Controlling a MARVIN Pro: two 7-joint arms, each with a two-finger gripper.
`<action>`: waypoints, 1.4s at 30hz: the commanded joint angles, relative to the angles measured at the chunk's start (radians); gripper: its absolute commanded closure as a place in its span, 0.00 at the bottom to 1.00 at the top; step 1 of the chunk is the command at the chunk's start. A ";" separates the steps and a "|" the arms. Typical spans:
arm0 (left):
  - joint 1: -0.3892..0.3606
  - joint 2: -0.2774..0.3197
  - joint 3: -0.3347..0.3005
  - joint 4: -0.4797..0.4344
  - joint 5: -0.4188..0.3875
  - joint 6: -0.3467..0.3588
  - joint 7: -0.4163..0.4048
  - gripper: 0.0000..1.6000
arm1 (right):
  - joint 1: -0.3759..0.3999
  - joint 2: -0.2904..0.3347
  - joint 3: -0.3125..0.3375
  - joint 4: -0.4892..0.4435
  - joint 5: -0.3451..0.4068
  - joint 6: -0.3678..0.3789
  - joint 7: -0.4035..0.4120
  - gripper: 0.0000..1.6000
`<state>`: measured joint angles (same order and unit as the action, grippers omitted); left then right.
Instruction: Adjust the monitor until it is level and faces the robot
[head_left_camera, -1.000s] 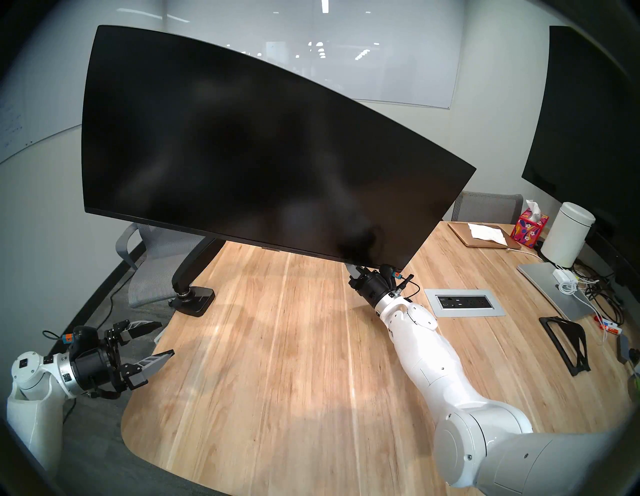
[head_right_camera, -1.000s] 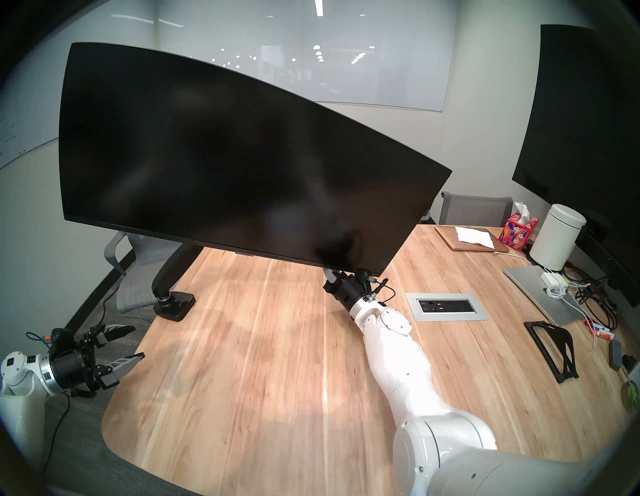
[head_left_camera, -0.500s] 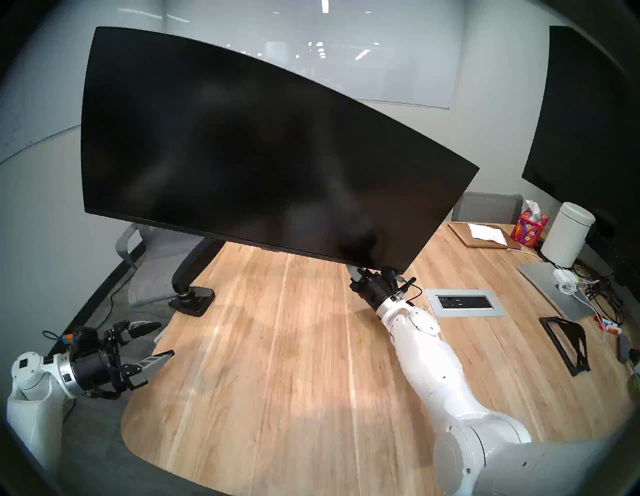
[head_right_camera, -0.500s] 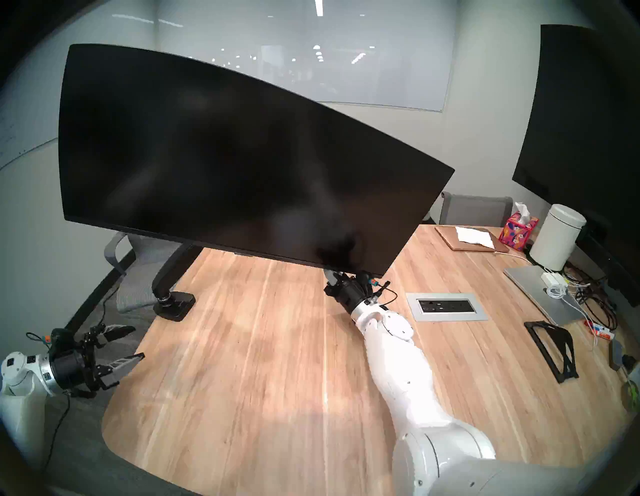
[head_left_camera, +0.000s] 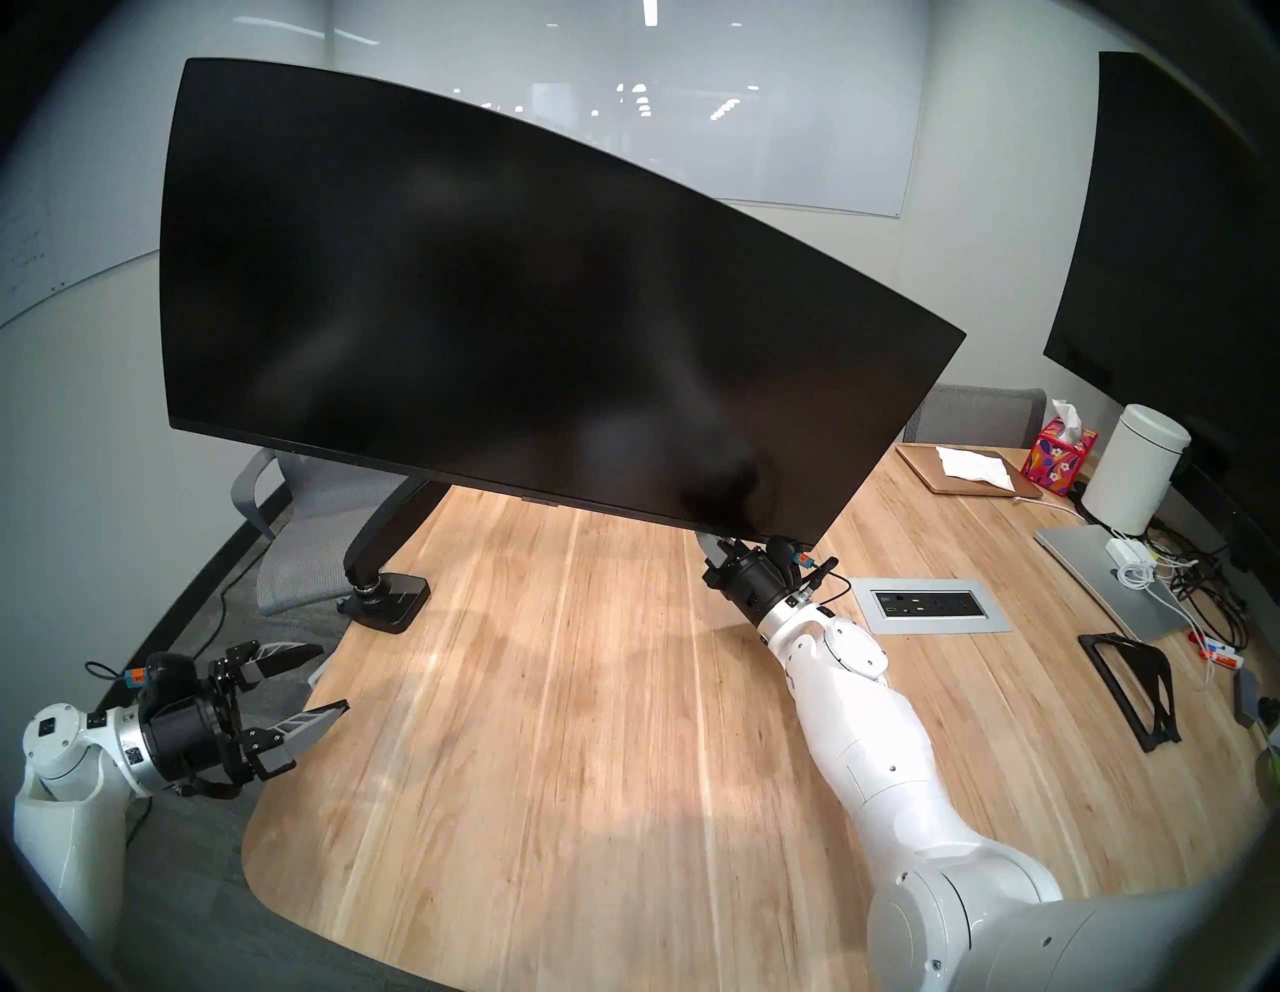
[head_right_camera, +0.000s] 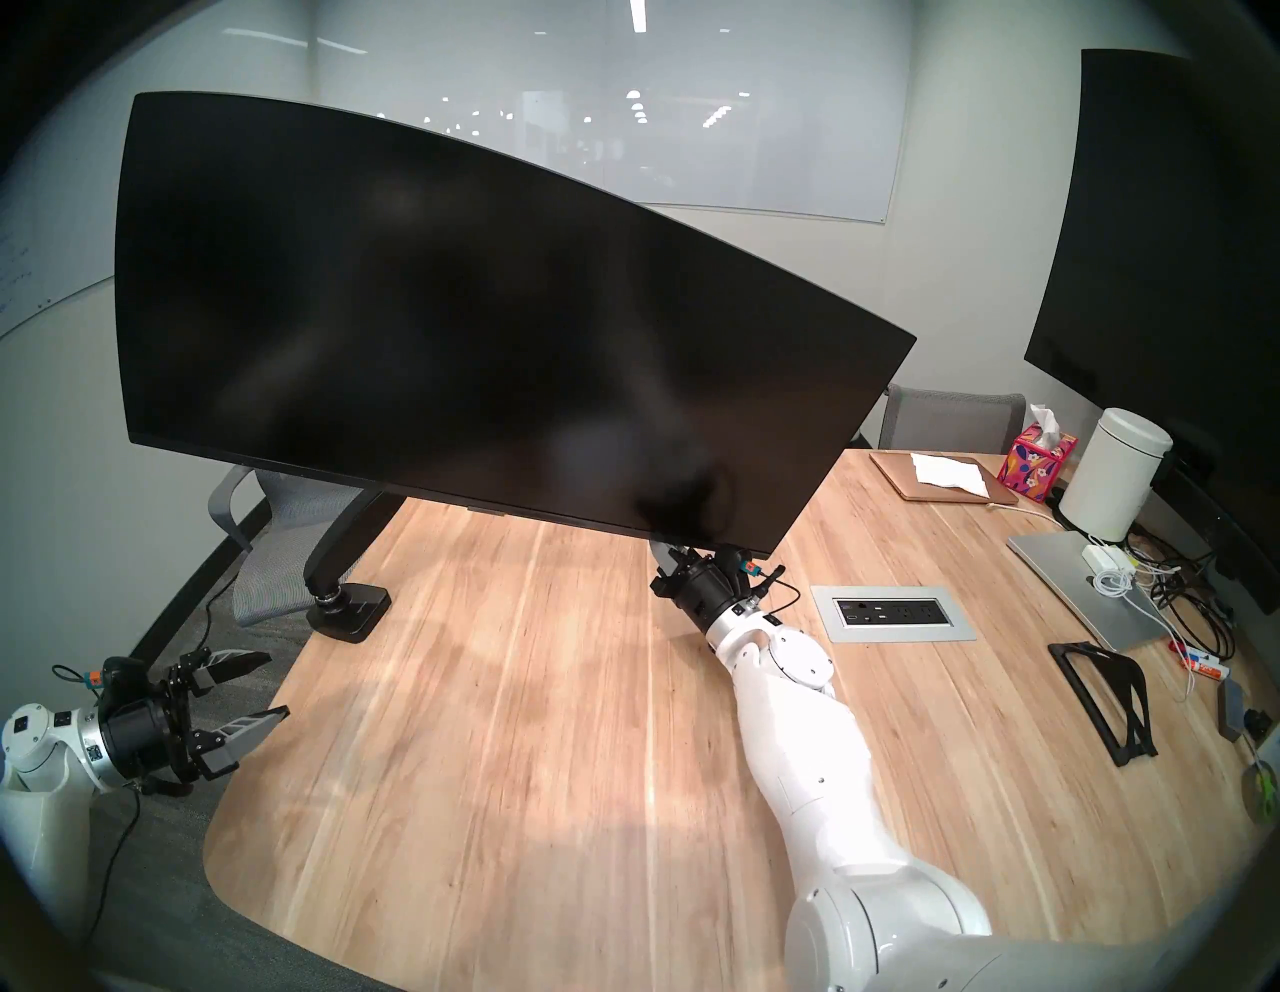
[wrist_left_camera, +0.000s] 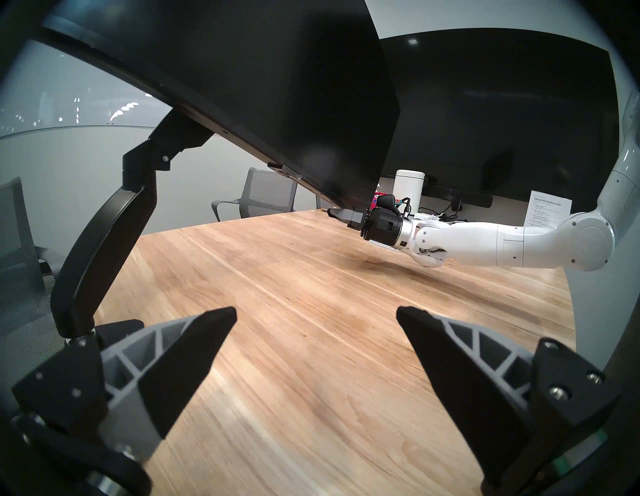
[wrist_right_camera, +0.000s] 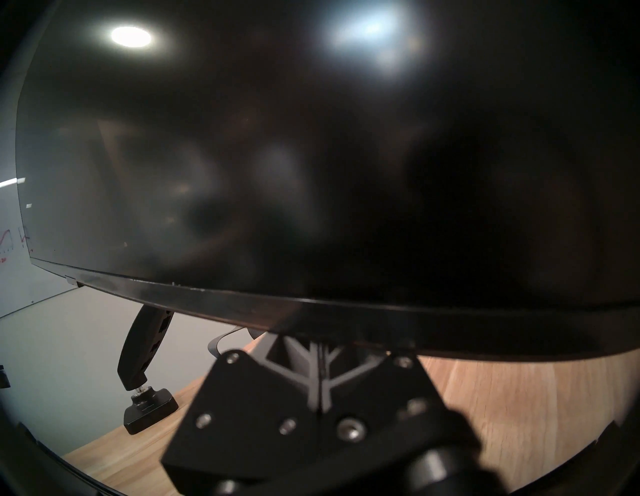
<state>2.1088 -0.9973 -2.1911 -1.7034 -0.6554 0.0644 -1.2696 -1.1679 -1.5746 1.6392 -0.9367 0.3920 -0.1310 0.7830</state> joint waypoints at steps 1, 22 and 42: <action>0.000 -0.001 -0.005 -0.007 -0.003 0.000 0.000 0.00 | 0.041 0.012 0.024 -0.113 0.016 -0.021 0.007 1.00; 0.000 -0.001 -0.005 -0.007 -0.003 0.000 0.000 0.00 | 0.024 0.025 0.060 -0.206 -0.013 -0.001 0.014 1.00; 0.000 0.000 -0.005 -0.006 -0.003 0.000 0.000 0.00 | 0.016 0.034 0.092 -0.285 -0.032 0.015 0.034 1.00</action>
<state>2.1088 -0.9971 -2.1909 -1.7032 -0.6554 0.0644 -1.2698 -1.2159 -1.5361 1.7195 -1.1148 0.3312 -0.0965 0.7967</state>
